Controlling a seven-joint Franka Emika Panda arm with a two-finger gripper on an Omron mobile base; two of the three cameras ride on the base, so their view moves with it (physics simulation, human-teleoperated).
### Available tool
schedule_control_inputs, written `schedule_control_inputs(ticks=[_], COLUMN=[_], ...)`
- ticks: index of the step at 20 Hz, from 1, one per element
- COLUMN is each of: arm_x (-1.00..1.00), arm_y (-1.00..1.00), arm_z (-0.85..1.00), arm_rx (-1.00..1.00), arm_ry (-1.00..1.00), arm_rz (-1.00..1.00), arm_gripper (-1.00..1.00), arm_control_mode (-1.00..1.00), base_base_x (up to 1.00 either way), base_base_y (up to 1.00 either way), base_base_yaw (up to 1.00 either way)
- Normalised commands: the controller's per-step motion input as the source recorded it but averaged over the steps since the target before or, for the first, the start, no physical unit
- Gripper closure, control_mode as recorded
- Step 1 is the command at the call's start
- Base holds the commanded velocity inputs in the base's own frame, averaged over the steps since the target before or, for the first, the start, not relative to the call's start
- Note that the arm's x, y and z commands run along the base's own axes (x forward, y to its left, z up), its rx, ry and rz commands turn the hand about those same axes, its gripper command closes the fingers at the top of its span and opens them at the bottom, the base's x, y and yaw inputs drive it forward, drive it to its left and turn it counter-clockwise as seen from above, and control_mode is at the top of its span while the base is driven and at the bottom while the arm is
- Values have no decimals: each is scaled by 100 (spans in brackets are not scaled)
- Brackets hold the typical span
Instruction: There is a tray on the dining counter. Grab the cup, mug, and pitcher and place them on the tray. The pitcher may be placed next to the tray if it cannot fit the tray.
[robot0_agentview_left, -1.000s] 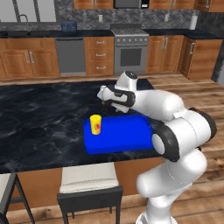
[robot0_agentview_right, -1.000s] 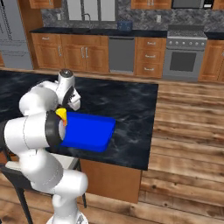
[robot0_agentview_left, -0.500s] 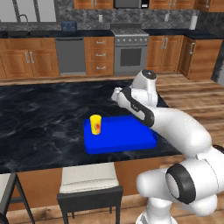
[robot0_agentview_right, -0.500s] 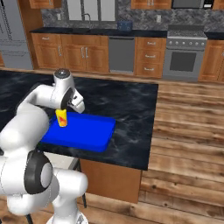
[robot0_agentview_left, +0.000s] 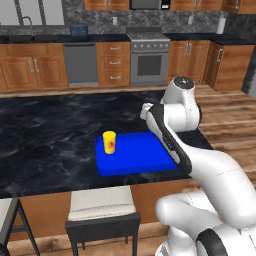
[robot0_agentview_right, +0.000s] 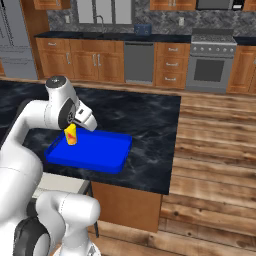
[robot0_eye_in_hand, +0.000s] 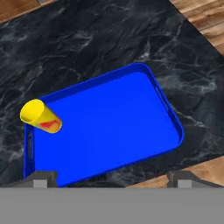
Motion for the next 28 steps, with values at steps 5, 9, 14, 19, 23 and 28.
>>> schedule_control_inputs(ticks=[5, 9, 14, 19, 23, 28], arm_x=[-86, -76, -77, -60, -55, -54], arm_y=[-40, -34, -23, 0, 1, 4], arm_z=[47, 41, 27, 36, 35, 40], arm_rx=[-8, -7, -1, 0, 0, 0], arm_ry=[1, 1, 0, 0, 0, 0], arm_rz=[4, 5, 8, 6, 8, 6], arm_gripper=[-100, -100, -100, -100, -100, -100], arm_control_mode=[-100, -100, -100, -100, -100, -100], base_base_x=[0, 0, 0, 0, 0, 0], base_base_y=[0, 0, 0, 0, 0, 0], base_base_yaw=[0, 0, 0, 0, 0, 0])
